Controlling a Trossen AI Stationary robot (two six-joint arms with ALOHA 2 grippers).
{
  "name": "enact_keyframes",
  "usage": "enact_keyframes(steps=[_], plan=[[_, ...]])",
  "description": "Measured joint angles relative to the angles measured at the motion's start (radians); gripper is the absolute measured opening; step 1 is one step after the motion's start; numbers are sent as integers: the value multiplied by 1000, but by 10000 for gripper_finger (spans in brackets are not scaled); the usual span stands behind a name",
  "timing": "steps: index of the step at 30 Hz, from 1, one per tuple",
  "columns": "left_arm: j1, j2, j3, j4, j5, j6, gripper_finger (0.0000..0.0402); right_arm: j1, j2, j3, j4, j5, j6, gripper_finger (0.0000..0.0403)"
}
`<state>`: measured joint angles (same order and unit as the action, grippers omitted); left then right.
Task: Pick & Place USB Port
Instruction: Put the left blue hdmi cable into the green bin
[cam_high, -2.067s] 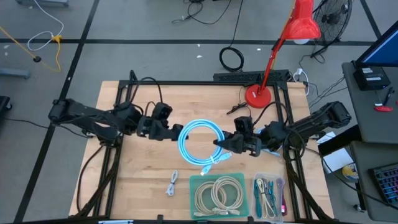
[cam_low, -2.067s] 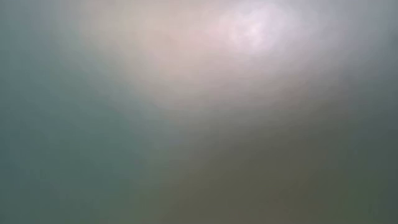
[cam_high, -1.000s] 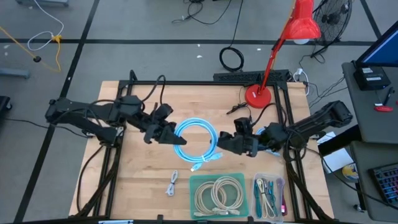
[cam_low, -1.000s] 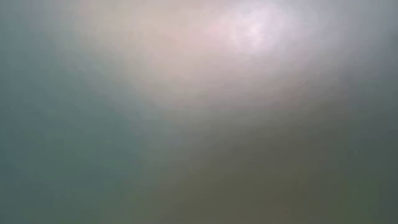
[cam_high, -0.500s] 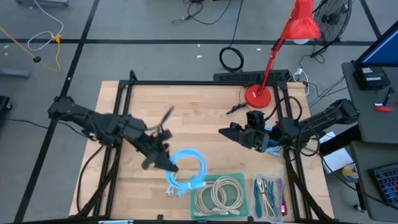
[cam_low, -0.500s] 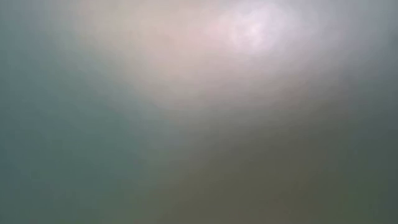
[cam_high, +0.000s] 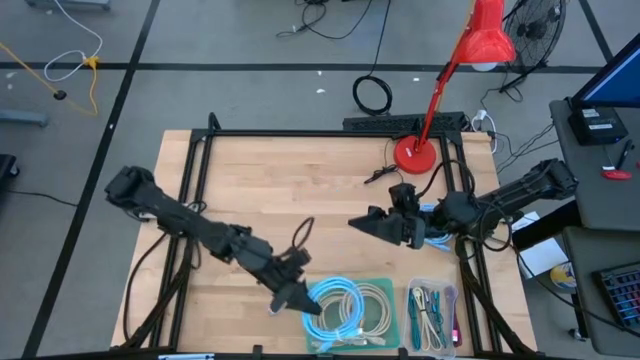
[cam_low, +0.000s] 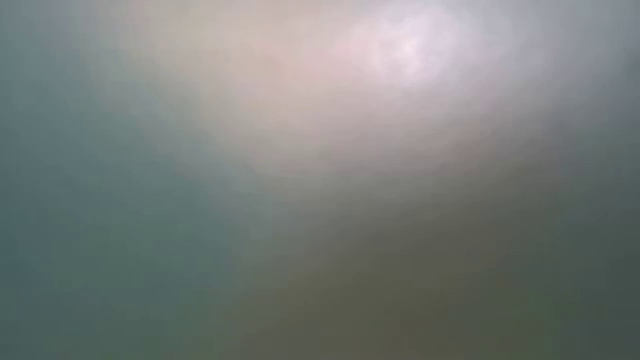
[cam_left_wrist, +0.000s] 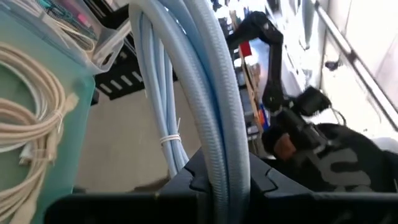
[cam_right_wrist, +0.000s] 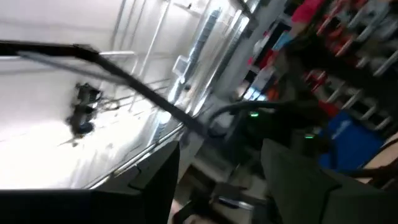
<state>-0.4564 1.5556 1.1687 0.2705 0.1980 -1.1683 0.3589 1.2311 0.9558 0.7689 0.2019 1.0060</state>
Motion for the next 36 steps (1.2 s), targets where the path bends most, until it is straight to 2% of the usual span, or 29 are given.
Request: enact_keyframes(steps=[6,10,14,21,36], plan=[[-47,131,0,174,-134,-134,32,28,1,0,-17,-100,53,215],[-75,218,0,186,-177,-190,32,54,1,0,-66,-154,51,215],[-77,278,0,198,-202,-215,32,84,1,0,-105,-154,48,215],[-34,290,-1,192,-160,-152,32,114,1,0,-131,-155,26,215],[-29,291,-1,121,-117,-148,32,150,1,0,-139,-151,3,215]])
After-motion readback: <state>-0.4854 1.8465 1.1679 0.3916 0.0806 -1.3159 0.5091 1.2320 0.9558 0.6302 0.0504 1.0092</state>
